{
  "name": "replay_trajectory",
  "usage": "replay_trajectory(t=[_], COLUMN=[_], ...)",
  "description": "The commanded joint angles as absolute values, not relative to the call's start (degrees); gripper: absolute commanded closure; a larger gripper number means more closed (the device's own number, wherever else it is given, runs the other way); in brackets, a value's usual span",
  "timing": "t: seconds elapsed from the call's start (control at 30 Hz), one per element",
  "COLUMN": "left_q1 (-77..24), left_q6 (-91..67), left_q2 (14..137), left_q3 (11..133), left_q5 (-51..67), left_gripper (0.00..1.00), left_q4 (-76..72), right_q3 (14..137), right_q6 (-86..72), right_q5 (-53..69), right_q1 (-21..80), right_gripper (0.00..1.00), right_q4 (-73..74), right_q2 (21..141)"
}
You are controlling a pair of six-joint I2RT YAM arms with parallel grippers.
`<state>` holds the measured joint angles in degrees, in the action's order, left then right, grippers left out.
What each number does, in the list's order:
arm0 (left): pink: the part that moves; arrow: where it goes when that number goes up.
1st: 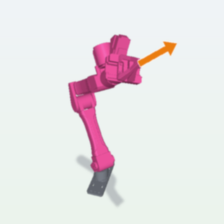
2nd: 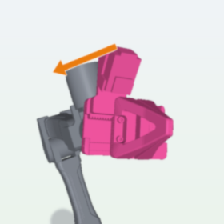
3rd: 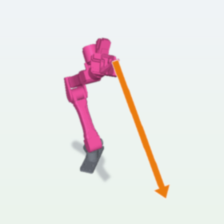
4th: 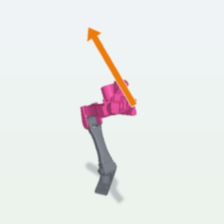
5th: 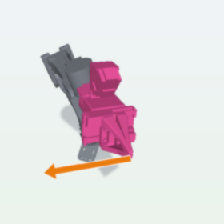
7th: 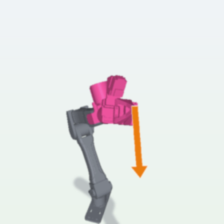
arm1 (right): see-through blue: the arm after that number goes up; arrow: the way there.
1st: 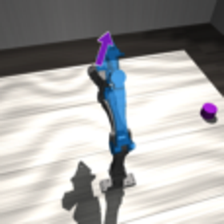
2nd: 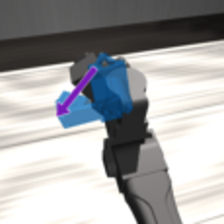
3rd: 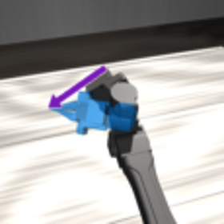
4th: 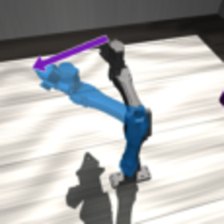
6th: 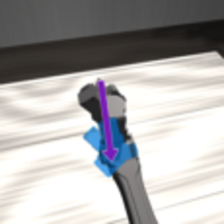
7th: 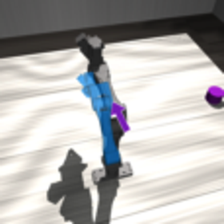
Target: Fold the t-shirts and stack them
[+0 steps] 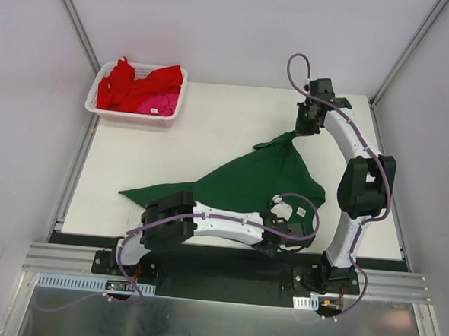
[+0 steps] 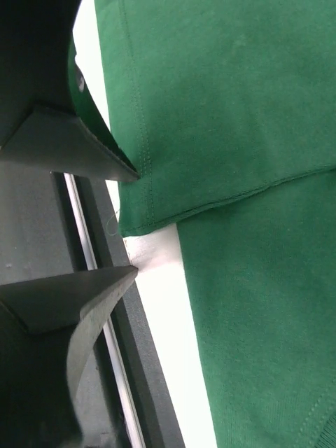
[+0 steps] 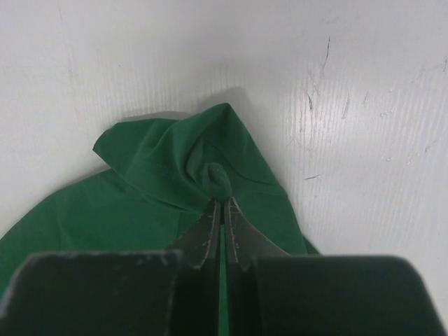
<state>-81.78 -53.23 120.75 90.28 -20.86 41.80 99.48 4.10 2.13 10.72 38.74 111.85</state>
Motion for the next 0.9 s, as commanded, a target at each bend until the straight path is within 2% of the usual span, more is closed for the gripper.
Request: replay_trajectory(t=[0.0,0.13,0.5,0.6,0.63,0.67,0.87], left_q1=[-82.09,-82.09,-79.11,-78.58,-78.40,-78.22,-75.33], left_q6=[-57.04,-58.18,-57.13,-57.56,-57.74,-57.57,-52.58], left_q2=[122.69,122.35,120.05,120.93,121.02,121.11,113.15], left_q3=[92.11,91.76,88.07,87.19,86.93,86.49,84.65], left_q5=[-24.61,-24.78,-25.84,-25.23,-25.14,-25.22,-25.58], left_gripper=[0.52,0.60,0.71,0.80,0.87,1.00,1.00], left_q4=[44.56,45.17,44.91,45.00,44.91,44.91,43.77], right_q3=[98.61,98.26,97.82,98.00,98.00,97.91,98.17], right_q6=[3.69,3.87,4.04,4.22,4.22,4.31,4.22], right_q5=[3.52,3.43,3.34,3.34,3.17,3.08,3.25], right_q1=[10.28,10.28,10.28,10.28,10.28,10.28,10.28], right_gripper=[0.99,0.99,0.99,0.99,0.99,0.99,0.99], right_q4=[37.18,37.18,37.18,37.18,37.18,37.26,37.96], right_q2=[106.70,106.26,107.05,107.58,107.67,107.67,107.93])
